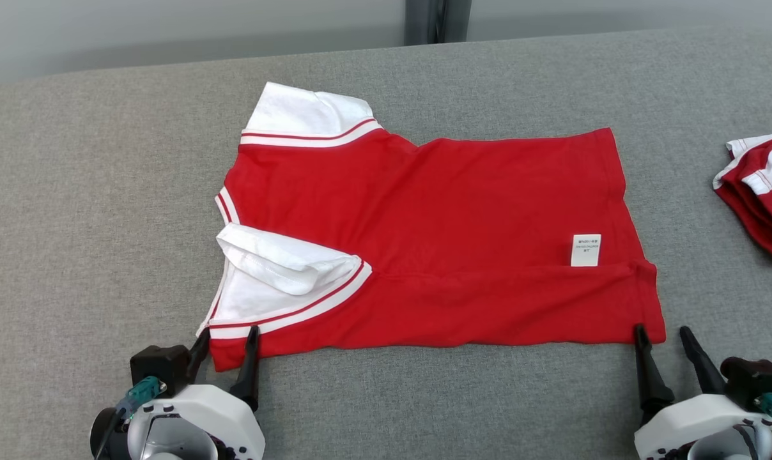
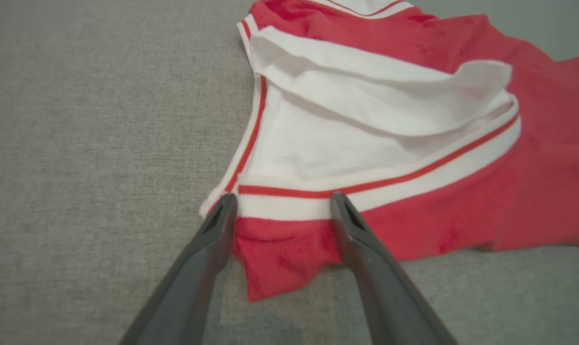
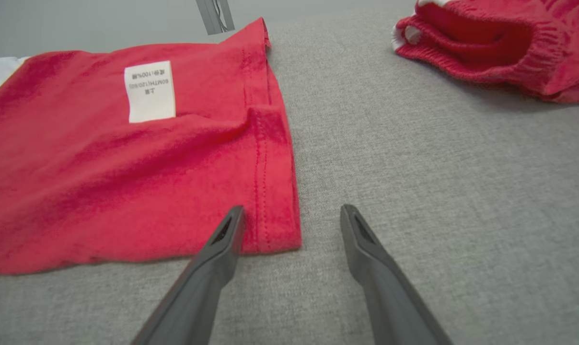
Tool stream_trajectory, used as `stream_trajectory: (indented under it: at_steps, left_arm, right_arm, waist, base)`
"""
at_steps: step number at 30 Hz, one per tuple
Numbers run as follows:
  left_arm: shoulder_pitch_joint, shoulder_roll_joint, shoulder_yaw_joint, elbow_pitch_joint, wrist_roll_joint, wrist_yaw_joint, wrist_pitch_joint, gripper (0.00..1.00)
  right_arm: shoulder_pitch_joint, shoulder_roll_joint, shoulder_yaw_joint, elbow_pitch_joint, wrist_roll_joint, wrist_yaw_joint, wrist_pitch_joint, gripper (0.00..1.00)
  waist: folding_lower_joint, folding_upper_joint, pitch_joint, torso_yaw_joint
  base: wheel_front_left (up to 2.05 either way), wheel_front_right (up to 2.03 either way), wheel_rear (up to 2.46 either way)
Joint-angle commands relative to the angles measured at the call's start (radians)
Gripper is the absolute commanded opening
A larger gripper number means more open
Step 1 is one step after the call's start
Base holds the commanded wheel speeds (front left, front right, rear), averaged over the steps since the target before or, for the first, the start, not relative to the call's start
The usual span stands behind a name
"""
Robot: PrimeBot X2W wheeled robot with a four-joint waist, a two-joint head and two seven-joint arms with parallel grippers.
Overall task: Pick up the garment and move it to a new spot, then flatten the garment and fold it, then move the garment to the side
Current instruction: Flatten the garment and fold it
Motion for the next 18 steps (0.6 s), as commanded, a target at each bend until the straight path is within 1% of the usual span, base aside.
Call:
stream_trajectory:
  at_steps: [1, 3, 4, 5, 6, 7, 8, 14, 18]
  left_arm:
    - [-0.015, 0.002, 0.000, 0.006, -0.008, -0.007, 0.010, 1.00]
    - [-0.018, 0.003, -0.003, 0.011, -0.013, -0.009, 0.027, 1.00]
    - [-0.017, 0.002, -0.006, 0.013, -0.022, -0.014, 0.037, 0.87]
    - [-0.020, 0.003, -0.008, 0.015, -0.026, -0.021, 0.046, 0.64]
    - [-0.024, 0.005, -0.010, 0.014, -0.028, -0.025, 0.049, 0.44]
    - [-0.027, 0.007, -0.012, 0.014, -0.030, -0.030, 0.053, 0.02]
    - [-0.030, 0.007, -0.014, 0.015, -0.033, -0.032, 0.056, 0.00]
    - [-0.038, 0.017, -0.012, 0.000, -0.036, -0.041, 0.051, 0.00]
    - [-0.011, 0.024, -0.006, -0.034, -0.041, -0.031, 0.045, 0.00]
  right_arm:
    - [-0.016, -0.002, 0.002, 0.019, 0.008, 0.000, -0.009, 1.00]
    - [-0.035, -0.003, 0.012, 0.044, 0.015, 0.000, -0.010, 1.00]
    - [-0.042, -0.002, 0.021, 0.058, 0.022, 0.000, -0.009, 1.00]
    - [-0.048, -0.002, 0.030, 0.068, 0.030, 0.000, -0.011, 1.00]
    - [-0.054, -0.005, 0.037, 0.078, 0.036, 0.000, -0.011, 0.45]
    - [-0.060, -0.007, 0.046, 0.091, 0.044, 0.000, -0.008, 0.22]
    - [-0.067, -0.010, 0.054, 0.100, 0.051, 0.000, -0.008, 0.00]
    - [-0.082, -0.031, 0.076, 0.124, 0.090, 0.000, -0.011, 0.00]
    - [-0.067, -0.047, 0.089, 0.092, 0.108, 0.000, -0.013, 0.00]
  waist:
    - [0.0000, 0.0000, 0.001, -0.001]
    - [0.0000, 0.0000, 0.003, -0.001]
    - [0.0000, 0.0000, 0.004, -0.002]
    - [0.0000, 0.0000, 0.005, -0.002]
    - [0.0000, 0.0000, 0.006, -0.002]
    - [0.0000, 0.0000, 0.008, -0.003]
    - [0.0000, 0.0000, 0.009, -0.003]
    - [0.0000, 0.0000, 0.007, 0.004]
    - [0.0000, 0.0000, -0.002, 0.012]
  base:
    - [0.00, 0.00, 0.00]
    - [0.00, 0.00, 0.00]
    - [0.00, 0.00, 0.00]
    - [0.00, 0.00, 0.00]
    - [0.00, 0.00, 0.00]
    - [0.00, 0.00, 0.00]
    - [0.00, 0.00, 0.00]
    - [0.00, 0.00, 0.00]
    - [0.00, 0.00, 0.00]
